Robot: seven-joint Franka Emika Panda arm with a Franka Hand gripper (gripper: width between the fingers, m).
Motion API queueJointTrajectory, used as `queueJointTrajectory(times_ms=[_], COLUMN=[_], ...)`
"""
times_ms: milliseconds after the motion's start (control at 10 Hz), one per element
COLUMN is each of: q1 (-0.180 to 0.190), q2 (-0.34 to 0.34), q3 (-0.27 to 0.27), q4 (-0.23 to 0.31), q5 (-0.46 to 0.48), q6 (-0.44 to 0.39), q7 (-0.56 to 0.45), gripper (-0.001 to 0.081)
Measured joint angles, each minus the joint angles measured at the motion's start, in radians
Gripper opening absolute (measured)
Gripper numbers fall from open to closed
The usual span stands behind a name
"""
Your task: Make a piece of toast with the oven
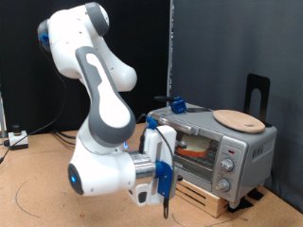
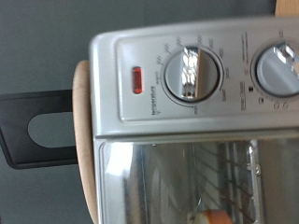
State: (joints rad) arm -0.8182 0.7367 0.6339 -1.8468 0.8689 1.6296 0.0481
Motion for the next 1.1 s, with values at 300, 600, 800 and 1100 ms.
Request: queueJointTrajectory(times_ms=[300, 600, 800, 1100], q1=[0.105, 0.124, 0.13, 0.152], q2=[0.076, 0.102, 0.122, 0.176], q3=[-0.009, -0.018, -0.024, -0.022], q4=[0.082, 0.11, 0.116, 0.145], q5=[-0.112, -0.13, -0.162, -0.166], q6=[0.018, 0.034, 0.044, 0.071], q7=[0.072, 0.029, -0.031, -0.076], gripper=[0.0808, 0.0808, 0.0808, 0.0808])
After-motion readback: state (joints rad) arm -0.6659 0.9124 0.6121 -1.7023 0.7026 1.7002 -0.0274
